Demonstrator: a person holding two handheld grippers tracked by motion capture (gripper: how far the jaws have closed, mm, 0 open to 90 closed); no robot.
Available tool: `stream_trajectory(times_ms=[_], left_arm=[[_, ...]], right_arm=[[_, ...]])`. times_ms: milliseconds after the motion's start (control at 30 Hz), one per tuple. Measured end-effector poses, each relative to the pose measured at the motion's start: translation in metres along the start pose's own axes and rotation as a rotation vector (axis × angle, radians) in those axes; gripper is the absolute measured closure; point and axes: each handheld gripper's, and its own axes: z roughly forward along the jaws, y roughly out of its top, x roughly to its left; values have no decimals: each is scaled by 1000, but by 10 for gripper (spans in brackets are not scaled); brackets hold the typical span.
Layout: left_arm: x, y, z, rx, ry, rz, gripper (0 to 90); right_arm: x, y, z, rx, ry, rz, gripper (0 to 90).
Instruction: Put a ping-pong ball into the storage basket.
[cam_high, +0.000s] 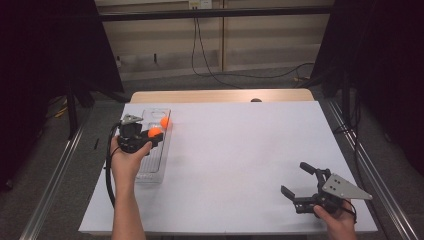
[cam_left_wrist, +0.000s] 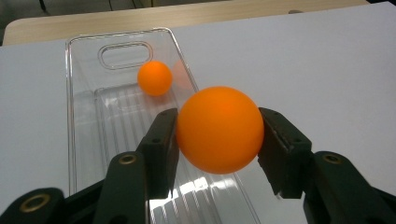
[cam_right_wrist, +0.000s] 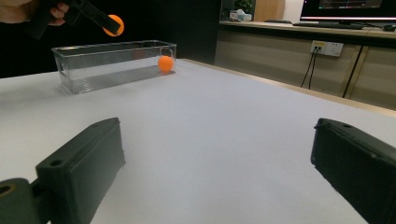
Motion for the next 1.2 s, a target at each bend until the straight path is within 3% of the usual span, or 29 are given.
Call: stream_trajectory(times_ms=[900, 1200], left_arm=[[11, -7, 3, 17, 70, -23, 506], [13, -7, 2, 9, 86, -26, 435]], right_arm=[[0, 0, -1, 0, -1, -2, 21], [0, -1, -1, 2, 0, -4, 21]])
